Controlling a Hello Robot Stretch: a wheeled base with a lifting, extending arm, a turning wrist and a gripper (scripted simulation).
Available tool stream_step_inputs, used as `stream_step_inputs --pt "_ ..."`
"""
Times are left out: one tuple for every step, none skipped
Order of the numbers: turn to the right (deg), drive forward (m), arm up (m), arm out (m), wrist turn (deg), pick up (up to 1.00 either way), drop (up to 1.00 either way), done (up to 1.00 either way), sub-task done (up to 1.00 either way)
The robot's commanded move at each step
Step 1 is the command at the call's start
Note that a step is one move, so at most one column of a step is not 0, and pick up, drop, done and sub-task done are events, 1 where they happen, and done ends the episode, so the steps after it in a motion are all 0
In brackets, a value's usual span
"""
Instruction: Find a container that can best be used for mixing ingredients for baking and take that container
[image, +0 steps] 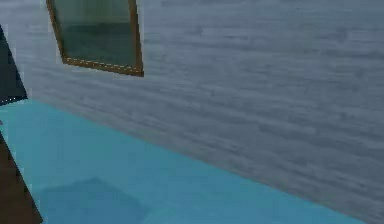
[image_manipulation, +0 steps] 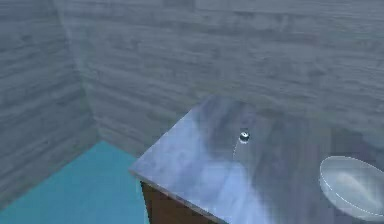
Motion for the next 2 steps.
stream_step_inputs --pt "-45.0 0.0 0.0 0.0 0.0 0.0 0.0 0.0 0.0" --pt "-12.0 0.0 0.0 0.0 0.0 0.0 0.0 0.0 0.0"
